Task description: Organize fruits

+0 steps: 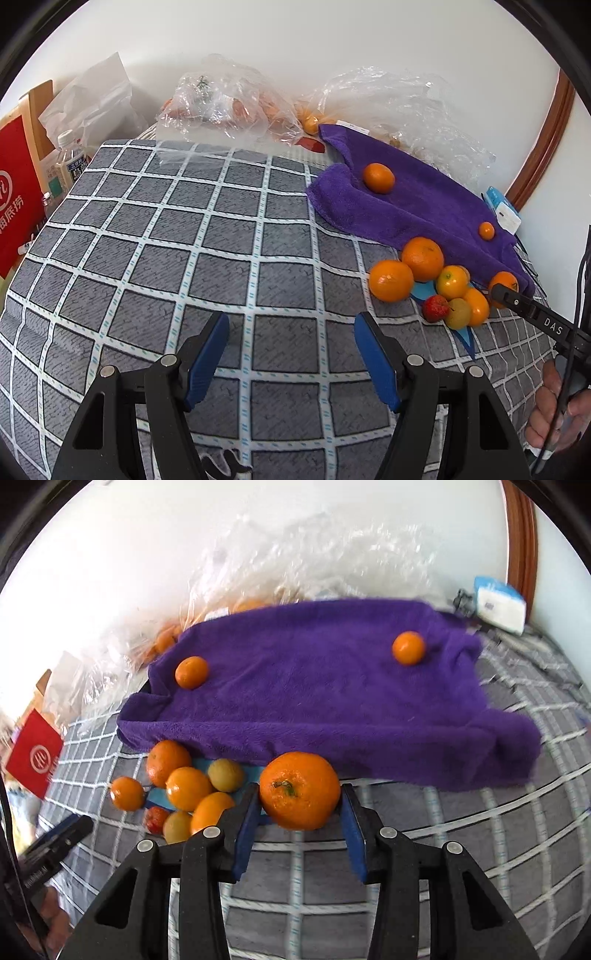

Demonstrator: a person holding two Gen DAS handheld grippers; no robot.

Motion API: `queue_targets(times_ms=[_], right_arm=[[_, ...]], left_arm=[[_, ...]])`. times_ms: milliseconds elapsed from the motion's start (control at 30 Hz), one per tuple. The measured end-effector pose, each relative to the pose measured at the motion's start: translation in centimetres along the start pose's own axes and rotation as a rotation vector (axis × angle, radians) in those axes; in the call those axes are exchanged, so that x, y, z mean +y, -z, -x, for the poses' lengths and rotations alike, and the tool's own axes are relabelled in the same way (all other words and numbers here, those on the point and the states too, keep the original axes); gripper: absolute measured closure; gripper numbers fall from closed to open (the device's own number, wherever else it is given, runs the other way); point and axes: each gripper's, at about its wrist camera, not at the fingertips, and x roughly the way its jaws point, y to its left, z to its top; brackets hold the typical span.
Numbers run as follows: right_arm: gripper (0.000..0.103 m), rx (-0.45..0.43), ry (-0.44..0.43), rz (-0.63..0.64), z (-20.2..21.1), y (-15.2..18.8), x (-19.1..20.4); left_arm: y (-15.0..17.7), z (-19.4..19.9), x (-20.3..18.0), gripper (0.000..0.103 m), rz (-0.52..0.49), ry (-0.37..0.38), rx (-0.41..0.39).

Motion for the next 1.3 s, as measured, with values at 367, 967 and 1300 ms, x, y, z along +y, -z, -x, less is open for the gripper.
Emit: queue_targets(times_ms=[367, 967, 1300], right_arm=[[0.06, -0.007, 0.044, 0.026, 1.3, 1.6, -5.6], [0.058, -0.019, 0.115, 0.067, -0.3, 1.2, -5.2], [0.06, -0.023, 0.125, 0.09, -0.1, 1.6, -4.7]], left_arm=[[-1.5, -1.3, -5.2, 0.036, -0.02, 0.054, 0.012], [-1.0, -3.4, -5.9, 0.068, -0.021, 0.02, -0.022], [-0.7, -2.8, -5.1, 0.068, 0.015, -0.002, -0.048]])
